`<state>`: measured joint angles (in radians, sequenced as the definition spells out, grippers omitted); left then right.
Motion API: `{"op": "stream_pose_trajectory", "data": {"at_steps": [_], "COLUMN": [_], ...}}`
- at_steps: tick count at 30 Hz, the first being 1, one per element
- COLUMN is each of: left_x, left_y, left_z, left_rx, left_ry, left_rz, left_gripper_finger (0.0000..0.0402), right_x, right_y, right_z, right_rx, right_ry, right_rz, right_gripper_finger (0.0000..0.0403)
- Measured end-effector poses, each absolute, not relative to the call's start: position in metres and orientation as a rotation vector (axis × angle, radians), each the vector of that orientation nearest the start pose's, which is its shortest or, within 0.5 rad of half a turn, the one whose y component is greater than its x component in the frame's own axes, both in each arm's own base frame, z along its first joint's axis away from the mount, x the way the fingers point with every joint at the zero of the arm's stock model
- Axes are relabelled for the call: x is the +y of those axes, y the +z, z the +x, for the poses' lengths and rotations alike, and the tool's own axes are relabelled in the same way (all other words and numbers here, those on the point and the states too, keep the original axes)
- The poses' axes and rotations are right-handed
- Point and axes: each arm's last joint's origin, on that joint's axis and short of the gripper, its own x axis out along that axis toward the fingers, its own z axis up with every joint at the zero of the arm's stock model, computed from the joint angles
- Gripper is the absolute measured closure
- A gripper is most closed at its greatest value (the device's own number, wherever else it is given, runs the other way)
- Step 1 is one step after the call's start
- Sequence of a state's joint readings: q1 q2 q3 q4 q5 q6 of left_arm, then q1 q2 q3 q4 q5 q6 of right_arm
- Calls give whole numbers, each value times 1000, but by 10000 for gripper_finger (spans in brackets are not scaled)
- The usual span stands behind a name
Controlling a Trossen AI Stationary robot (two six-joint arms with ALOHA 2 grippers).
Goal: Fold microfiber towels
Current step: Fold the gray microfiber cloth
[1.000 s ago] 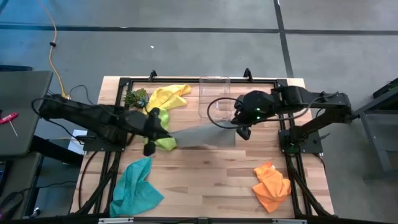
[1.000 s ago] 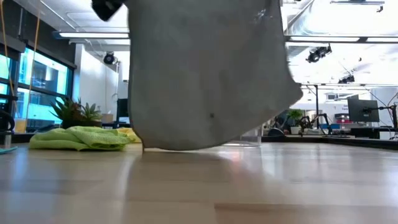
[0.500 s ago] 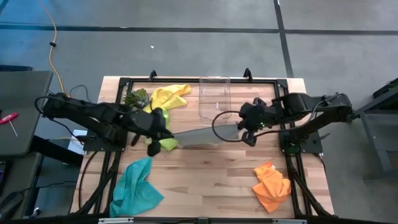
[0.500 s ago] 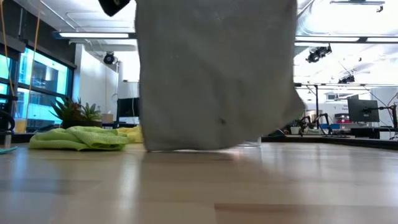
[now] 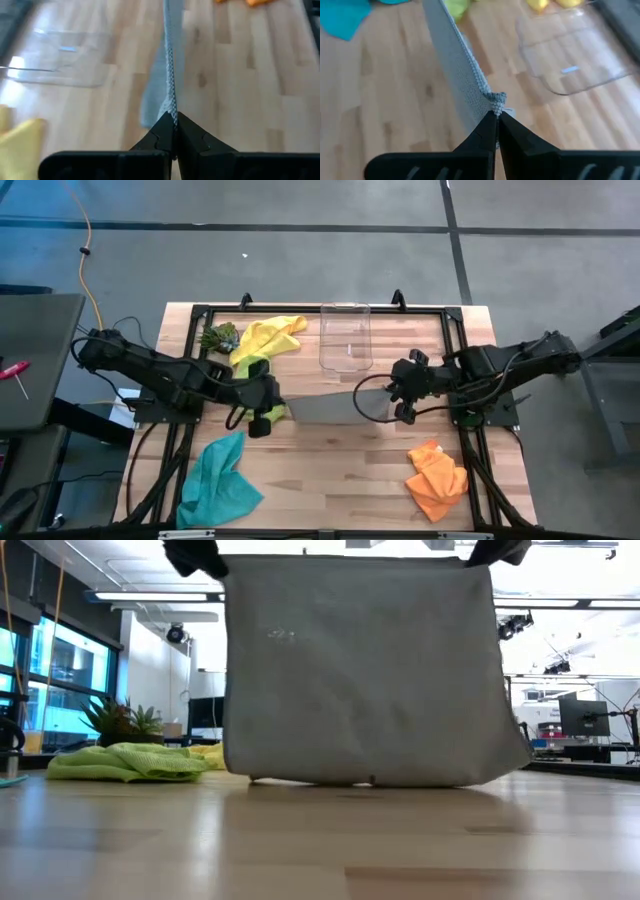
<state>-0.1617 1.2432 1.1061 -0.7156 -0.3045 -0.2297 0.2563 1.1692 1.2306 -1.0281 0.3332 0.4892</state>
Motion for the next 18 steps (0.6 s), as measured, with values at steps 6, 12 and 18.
{"op": "stream_pose_trajectory", "data": {"at_steps": [6,12,18], "left_x": [-30,-51,-76], "left_y": [305,290,263], "left_z": [247,256,269], "left_rx": [846,919,1040], "left_ry": [137,69,9], "left_rz": [-49,-42,-108], "left_gripper_finger": [401,401,401], "right_x": [55,80,110], "right_y": [337,310,283], "right_z": [215,238,252], "right_rx": [904,1022,1127], "right_ry": [-240,-184,-181], "right_rz": [202,215,280], "right_gripper_finger": [403,403,403]}}
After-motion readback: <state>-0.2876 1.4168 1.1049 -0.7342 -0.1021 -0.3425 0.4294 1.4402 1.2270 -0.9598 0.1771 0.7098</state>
